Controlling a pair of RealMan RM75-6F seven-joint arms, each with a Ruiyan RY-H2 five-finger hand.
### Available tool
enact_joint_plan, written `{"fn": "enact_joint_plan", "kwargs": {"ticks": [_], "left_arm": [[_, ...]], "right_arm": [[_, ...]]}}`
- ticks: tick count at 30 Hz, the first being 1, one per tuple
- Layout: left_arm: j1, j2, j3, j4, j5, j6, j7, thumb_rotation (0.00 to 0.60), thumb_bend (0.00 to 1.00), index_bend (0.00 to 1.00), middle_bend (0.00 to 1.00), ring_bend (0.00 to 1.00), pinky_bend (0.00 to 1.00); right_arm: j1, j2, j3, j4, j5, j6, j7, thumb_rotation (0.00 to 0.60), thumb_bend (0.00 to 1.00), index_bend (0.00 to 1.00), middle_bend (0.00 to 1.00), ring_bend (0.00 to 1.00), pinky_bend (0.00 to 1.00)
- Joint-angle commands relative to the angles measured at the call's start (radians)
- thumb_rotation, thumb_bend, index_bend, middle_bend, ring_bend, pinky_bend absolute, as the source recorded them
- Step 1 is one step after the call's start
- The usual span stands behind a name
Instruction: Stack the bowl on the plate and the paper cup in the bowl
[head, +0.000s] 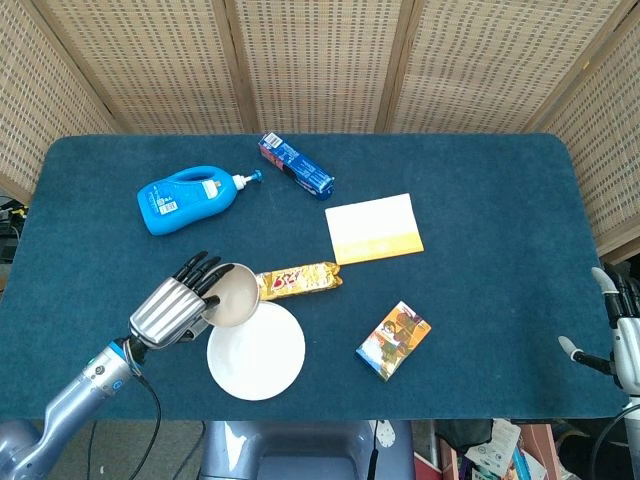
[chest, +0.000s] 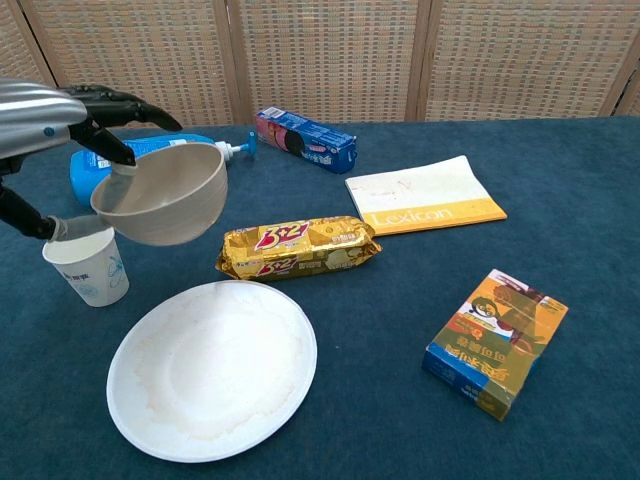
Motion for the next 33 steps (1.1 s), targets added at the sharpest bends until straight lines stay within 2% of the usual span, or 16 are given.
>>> {"fn": "enact_joint_plan", "kwargs": {"ticks": [1,17,33], "left_arm": [[0.001,-0.017,0.011,0.002,0.011,-0.024,-0.005,0.600,0.38,0.63,0.08,0.00,0.02],[-0.019,-0.142,0.024,0.030,0.013,-0.147,0.095,0.600,0.38,0.63,0.08,0.00,0.02],[-0.005,-0.143,0.052,0.058,-0.019,-0.199,0.183,0.600,0.38,0.63,0.08,0.00,0.02]], "right_arm": [[0.000,0.000,0.002,-0.001,0.003,0.000,-0.002,0.600,0.15,0.00,0.00,0.00,0.00],[-0.006,0.006,0.006,0.007,0.008,0.008,0.025,0.600,0.15,0.00,0.00,0.00,0.00],[-0.011,0.008,0.007,0.002,-0.001,0.021,0.031,0.600,0.15,0.00,0.00,0.00,0.00]]}}
